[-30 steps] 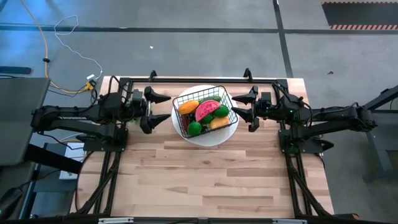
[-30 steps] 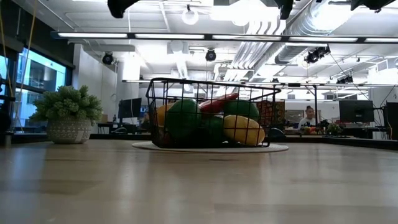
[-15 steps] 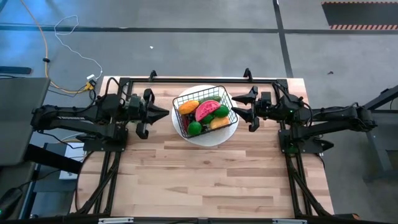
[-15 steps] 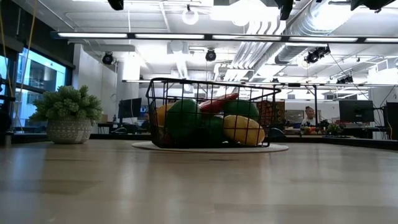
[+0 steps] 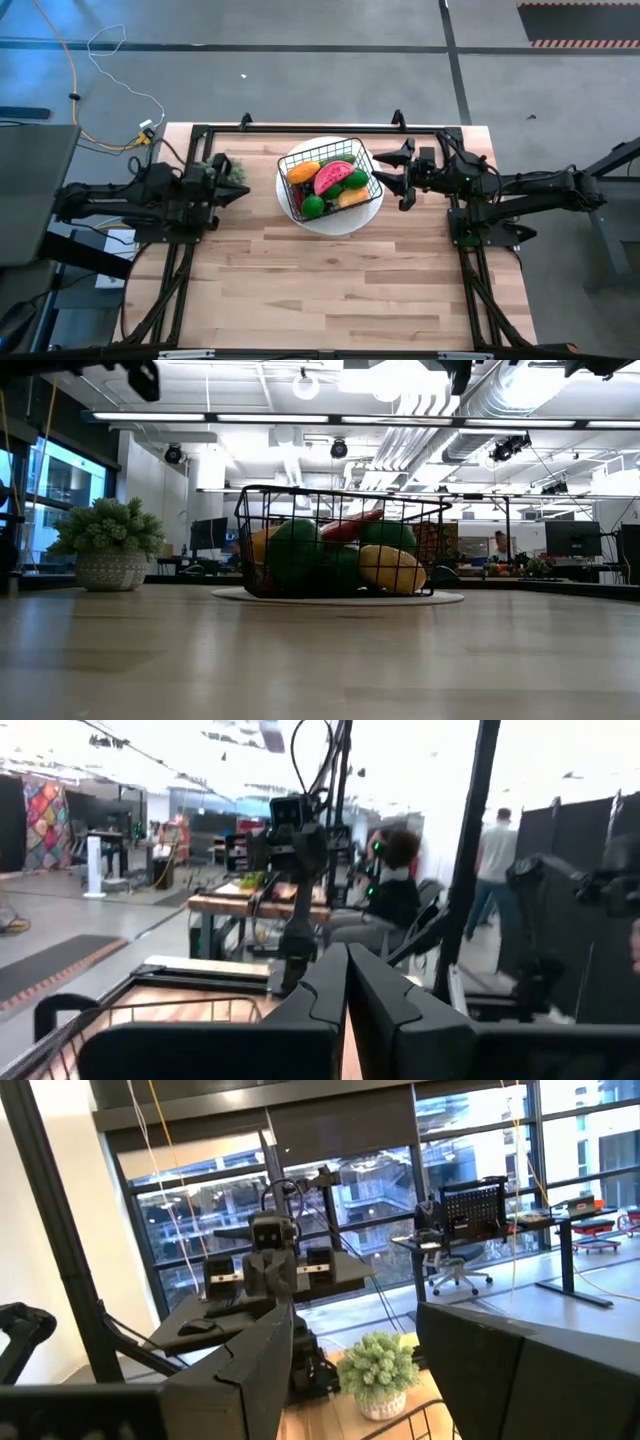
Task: Build produce basket
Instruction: Return to Home Position
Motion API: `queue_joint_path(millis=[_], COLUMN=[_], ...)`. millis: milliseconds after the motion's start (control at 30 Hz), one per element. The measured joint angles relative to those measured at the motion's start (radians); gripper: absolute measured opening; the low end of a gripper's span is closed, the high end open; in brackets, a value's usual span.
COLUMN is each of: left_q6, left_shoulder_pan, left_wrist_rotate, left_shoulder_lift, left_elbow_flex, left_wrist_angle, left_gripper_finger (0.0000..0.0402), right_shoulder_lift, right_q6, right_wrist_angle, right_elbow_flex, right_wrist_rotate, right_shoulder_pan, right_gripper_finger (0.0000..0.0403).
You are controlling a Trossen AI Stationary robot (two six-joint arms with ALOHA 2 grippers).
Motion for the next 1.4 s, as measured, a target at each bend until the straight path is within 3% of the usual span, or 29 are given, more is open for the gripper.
queue_joint_path(millis=[333,600,767,1000,1400], left_q6=[-0.097,-0.141,-0.075,-0.074,-0.1], left_shoulder_pan=[0.0,0.0,0.004,0.028,0.047], left_wrist_rotate=[-0.001,-0.052,-0.057,-0.037,-0.058], left_shoulder_lift=[-0.277,-0.412,-0.41,-0.411,-0.401], left_elbow_flex=[-0.229,-0.368,-0.365,-0.366,-0.367], left_wrist_angle=[0.093,0.123,0.066,-0.196,-0.202], left_gripper_finger=[0.0,0.0,0.0,0.0,0.0], right_shoulder_lift=[0.0,0.0,0.0,0.0,-0.041], right_q6=[0.062,0.076,0.076,0.084,0.174], right_wrist_angle=[-0.059,-0.06,-0.067,-0.094,-0.155], right_elbow_flex=[0.0,0.0,0.0,0.0,0.0], right_wrist_rotate=[-0.012,-0.013,-0.013,-0.026,-0.035], right_shoulder_pan=[0.0,0.0,0.0,0.0,0.0], right_gripper_finger=[0.0197,0.0197,0.0197,0.0197,0.0192])
